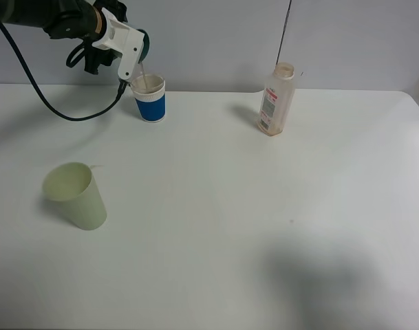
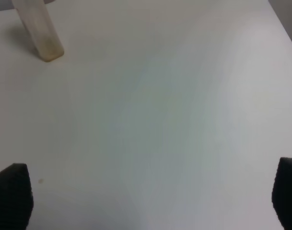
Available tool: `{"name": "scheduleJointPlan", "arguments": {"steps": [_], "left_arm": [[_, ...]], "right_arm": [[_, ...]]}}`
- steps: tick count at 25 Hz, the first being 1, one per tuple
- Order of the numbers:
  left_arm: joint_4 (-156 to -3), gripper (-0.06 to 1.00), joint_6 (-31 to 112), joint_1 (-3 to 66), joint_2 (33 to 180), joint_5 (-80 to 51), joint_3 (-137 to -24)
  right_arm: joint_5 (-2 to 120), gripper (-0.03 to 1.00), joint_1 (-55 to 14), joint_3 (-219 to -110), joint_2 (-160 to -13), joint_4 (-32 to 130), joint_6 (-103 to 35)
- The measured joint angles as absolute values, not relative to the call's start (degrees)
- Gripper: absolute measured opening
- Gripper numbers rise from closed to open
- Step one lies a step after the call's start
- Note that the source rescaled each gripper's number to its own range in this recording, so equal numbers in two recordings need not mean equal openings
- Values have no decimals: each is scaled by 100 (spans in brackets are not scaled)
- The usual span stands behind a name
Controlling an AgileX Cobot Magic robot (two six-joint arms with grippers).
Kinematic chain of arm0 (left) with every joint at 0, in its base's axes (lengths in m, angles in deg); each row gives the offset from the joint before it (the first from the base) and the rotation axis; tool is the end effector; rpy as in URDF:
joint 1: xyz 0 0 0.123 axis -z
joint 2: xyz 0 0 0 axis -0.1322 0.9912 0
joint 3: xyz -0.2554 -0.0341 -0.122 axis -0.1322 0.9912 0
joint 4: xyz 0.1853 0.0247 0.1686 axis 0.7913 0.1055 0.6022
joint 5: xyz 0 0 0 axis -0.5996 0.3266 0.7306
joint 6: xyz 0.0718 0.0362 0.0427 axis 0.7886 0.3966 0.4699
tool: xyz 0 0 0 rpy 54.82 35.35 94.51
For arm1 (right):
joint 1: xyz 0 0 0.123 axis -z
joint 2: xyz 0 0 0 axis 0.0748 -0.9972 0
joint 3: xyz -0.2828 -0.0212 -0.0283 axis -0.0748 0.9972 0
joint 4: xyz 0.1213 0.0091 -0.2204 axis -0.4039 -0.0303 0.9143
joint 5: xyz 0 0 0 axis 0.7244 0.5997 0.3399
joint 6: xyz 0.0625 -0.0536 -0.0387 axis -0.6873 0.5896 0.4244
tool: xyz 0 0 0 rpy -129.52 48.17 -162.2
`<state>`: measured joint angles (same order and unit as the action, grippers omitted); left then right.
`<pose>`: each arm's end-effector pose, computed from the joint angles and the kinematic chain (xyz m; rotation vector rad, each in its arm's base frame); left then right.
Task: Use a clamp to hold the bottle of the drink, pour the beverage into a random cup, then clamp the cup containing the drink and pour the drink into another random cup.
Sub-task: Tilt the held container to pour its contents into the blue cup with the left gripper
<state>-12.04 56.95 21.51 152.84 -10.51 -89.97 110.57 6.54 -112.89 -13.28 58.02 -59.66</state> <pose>0.4749 -0.1072 0.2137 1.9191 1.2385 1.0143 -0.0049 -0.0012 0.2753 0.0943 2.0474 -0.0121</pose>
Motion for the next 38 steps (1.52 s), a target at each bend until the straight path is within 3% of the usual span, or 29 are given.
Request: {"name": "scheduleJointPlan", "arguments": {"steps": [38], "left_arm": [[-859, 0, 5696, 2268, 15238, -1118, -9076]], "right_arm": [[11057, 100, 654, -11289, -1328, 5802, -5966]]}}
